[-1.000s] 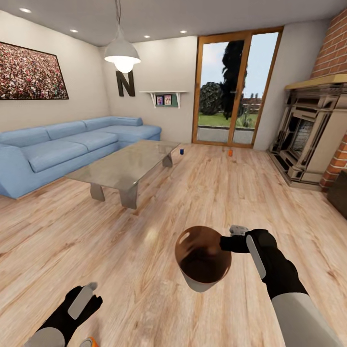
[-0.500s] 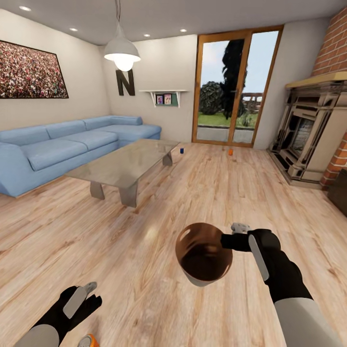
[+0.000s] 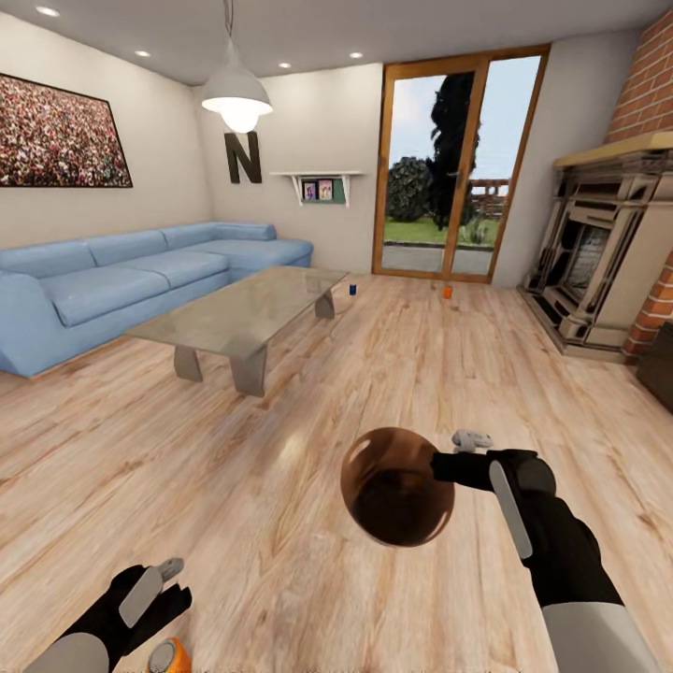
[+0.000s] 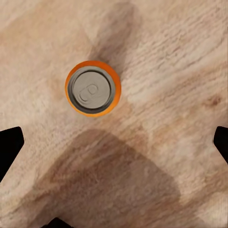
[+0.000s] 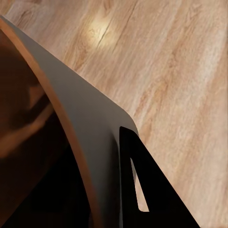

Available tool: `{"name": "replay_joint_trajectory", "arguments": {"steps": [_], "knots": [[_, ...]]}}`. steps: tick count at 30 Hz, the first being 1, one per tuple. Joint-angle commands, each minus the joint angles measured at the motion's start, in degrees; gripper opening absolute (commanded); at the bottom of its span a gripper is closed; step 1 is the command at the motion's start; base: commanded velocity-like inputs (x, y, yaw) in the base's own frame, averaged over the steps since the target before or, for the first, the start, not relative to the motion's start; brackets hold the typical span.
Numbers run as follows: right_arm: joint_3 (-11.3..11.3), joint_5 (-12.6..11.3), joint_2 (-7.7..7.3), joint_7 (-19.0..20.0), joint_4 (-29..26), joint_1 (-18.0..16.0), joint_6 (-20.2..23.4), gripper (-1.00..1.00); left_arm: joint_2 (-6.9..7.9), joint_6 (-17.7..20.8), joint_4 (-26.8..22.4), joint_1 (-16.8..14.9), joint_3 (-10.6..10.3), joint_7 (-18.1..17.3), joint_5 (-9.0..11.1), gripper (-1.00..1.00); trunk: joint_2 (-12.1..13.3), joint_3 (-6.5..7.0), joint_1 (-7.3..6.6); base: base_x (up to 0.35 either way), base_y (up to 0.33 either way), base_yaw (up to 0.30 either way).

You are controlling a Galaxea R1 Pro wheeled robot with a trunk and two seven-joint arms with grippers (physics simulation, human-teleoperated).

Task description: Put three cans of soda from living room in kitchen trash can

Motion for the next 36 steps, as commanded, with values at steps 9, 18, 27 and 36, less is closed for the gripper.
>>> {"name": "replay_joint_trajectory", "arguments": {"steps": [9,18,27,36], "knots": [[-0.02,-1.35,0.0,0.25,-1.02,0.34,0.09,-1.0,2.28,0.01,0.17,-0.65,-0.03,-5.21,-0.08,1.0,-3.63,-1.61,1.98,0.0,0.0,0.0],[-0.08,-1.37,-0.06,0.25,-1.4,0.28,0.09,-1.0,4.44,-0.07,0.17,-2.09,-0.14,-7.78,-0.11,1.0,-4.91,-3.48,2.79,0.0,0.0,0.0],[-0.02,-1.51,-1.21,0.25,-1.41,0.27,0.09,-1.0,4.68,-0.08,0.33,-2.13,-0.17,-7.51,-0.12,1.0,-5.03,-5.47,3.02,0.0,0.0,0.0],[-0.02,-1.52,-1.29,0.25,-1.41,0.27,0.09,-1.0,4.59,-0.08,0.34,-2.13,-0.17,-7.49,-0.12,1.0,-5.15,-7.47,3.25,0.0,0.0,0.0]]}}
